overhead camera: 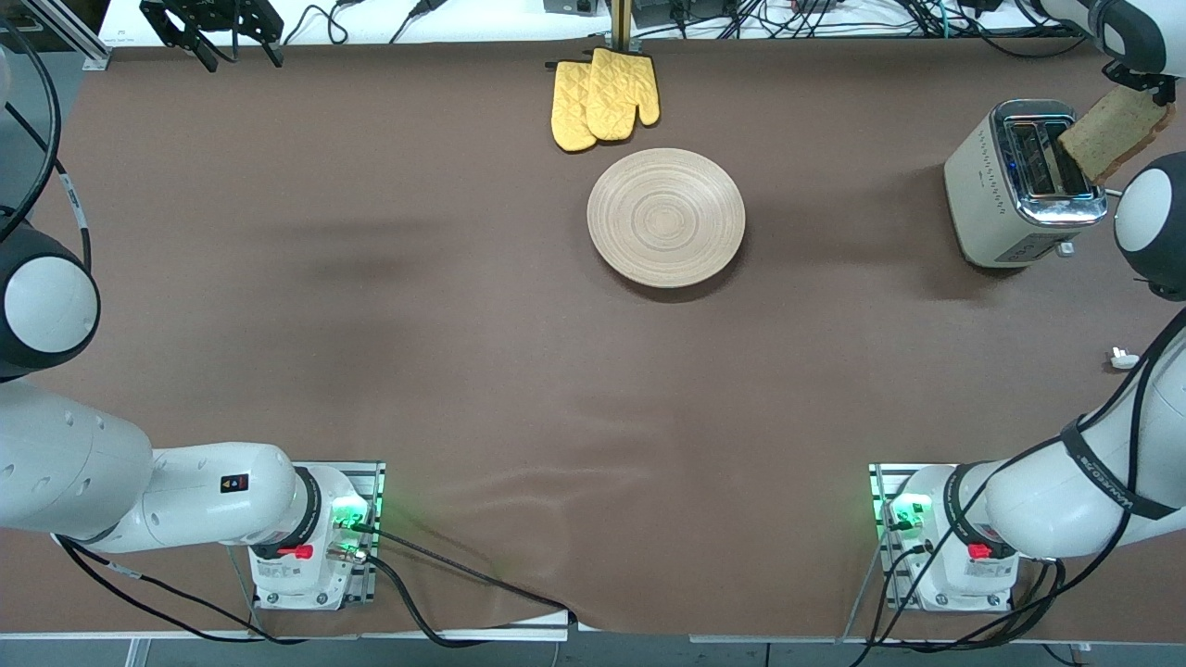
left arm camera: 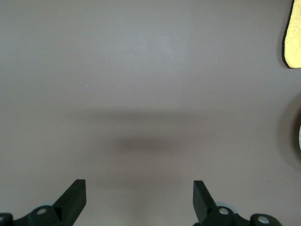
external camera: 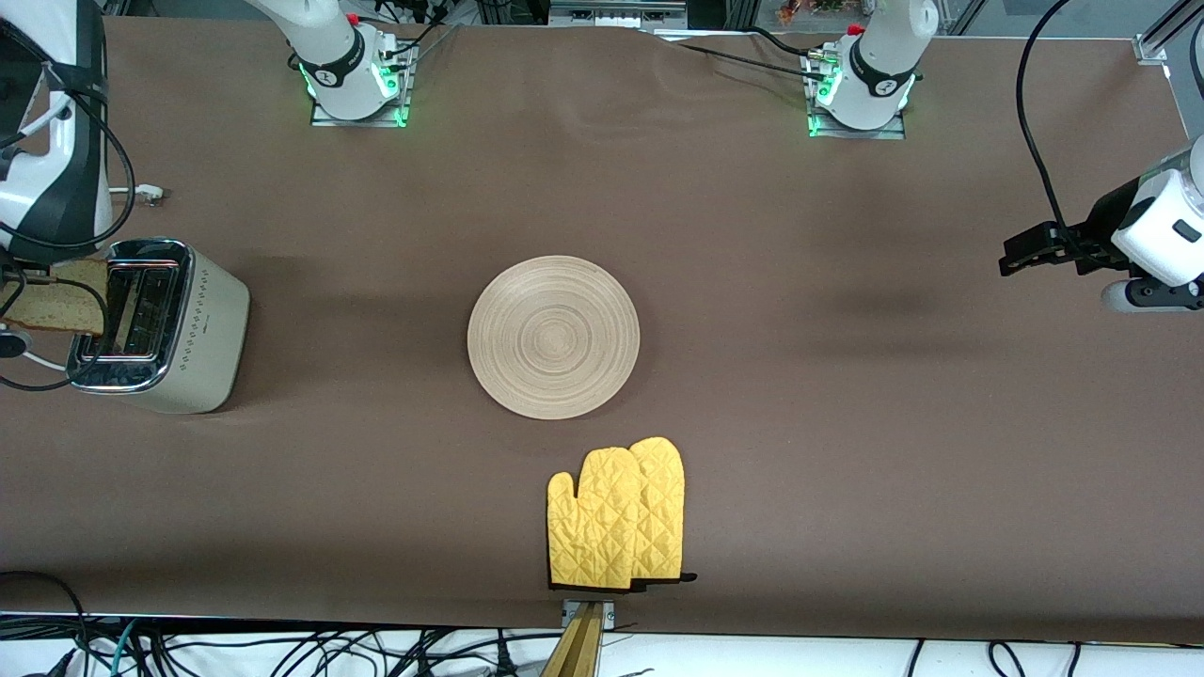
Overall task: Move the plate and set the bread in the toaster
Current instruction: 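Lower the bread into a toaster slot with the right gripper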
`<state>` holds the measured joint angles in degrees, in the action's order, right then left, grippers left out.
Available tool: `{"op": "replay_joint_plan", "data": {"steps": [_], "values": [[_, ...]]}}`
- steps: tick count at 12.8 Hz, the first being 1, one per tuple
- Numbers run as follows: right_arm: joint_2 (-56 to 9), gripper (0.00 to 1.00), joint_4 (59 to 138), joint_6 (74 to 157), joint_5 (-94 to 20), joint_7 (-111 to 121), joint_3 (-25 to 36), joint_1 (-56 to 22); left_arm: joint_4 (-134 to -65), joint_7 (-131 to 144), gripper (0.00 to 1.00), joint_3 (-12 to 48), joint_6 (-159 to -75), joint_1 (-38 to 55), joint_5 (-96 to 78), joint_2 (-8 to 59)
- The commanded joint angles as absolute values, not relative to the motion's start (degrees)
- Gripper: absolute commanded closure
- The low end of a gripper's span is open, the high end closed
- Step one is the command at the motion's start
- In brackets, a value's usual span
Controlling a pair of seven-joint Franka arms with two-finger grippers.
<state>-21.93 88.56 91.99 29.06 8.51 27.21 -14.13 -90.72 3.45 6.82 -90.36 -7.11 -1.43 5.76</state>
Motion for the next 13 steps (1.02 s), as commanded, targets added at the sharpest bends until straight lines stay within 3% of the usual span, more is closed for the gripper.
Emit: {"op": "replay_joint_plan", "data": {"steps": [1,13], "values": [[-22.7,1.00,88.1,92.7,29.3,7.3,27.1,-14.1,-90.0,4.3,0.00,7.2,-89.6,-7.3,-1.4,6.0],[-26.5,1.00,88.1,93.8,22.6,-1.3,26.7,-14.8,-90.3,4.2,0.00,7.0,-89.6,-7.6,-1.4,6.7]]}}
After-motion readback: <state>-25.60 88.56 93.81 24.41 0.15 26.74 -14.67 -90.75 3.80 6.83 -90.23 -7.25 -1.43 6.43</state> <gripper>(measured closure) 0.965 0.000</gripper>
